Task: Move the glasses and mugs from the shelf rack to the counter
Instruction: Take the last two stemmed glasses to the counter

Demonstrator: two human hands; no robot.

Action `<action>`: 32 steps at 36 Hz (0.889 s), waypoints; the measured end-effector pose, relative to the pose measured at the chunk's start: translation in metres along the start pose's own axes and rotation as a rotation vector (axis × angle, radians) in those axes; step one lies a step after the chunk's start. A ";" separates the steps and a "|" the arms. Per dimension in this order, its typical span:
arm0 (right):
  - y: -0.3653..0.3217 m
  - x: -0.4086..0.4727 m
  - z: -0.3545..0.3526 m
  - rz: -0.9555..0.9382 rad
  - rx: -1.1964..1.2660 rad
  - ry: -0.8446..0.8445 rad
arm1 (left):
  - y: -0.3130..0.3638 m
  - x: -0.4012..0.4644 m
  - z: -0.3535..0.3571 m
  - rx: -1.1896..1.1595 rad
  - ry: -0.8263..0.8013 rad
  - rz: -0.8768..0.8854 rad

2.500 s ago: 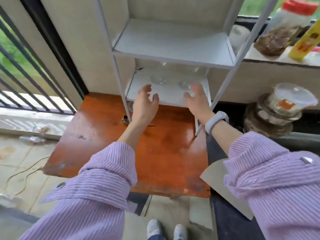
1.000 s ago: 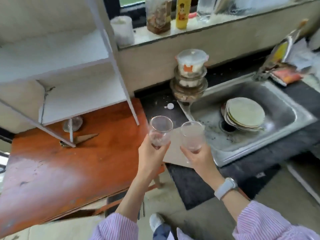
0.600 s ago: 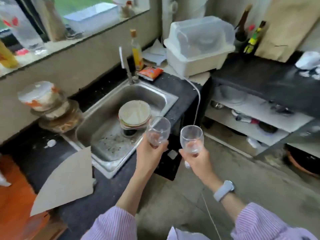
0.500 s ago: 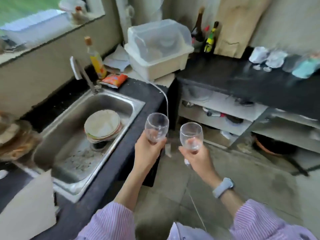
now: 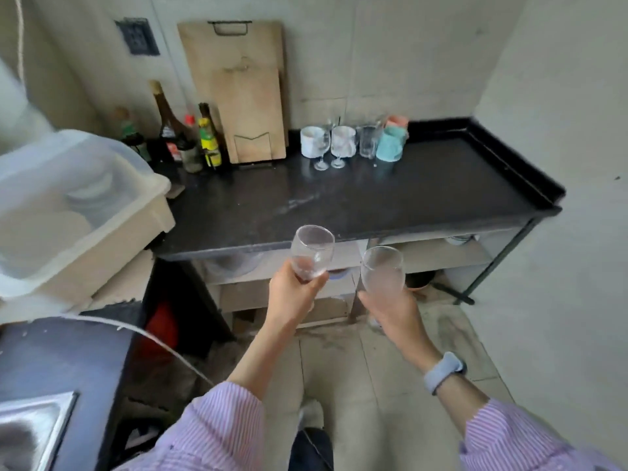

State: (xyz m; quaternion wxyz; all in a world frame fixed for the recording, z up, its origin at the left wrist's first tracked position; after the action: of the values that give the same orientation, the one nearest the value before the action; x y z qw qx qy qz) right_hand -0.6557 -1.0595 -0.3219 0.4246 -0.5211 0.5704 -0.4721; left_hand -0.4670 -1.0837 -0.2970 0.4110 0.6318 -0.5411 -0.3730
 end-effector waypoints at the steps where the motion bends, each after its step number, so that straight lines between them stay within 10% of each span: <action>1: -0.001 0.020 -0.002 -0.010 -0.001 0.025 | 0.004 0.022 0.007 -0.003 -0.012 0.018; 32: 0.117 0.467 -0.037 0.282 -0.194 0.078 | -0.029 0.452 0.205 0.142 -0.130 -0.217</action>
State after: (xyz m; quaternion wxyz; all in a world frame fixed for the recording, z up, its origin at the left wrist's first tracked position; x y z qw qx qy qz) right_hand -0.7594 -1.5194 -0.4259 0.4117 -0.4556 0.6969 -0.3705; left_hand -0.5821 -1.5529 -0.4139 0.2864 0.6887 -0.5201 -0.4161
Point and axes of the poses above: each hand's wrist, its own x-axis towards the middle knuckle, its own z-axis out of the palm, y = z × x, the point moved 5 cm from there along x, towards the middle knuckle, and after that the axes turned 1 degree about -y, right-handed, at the moved point
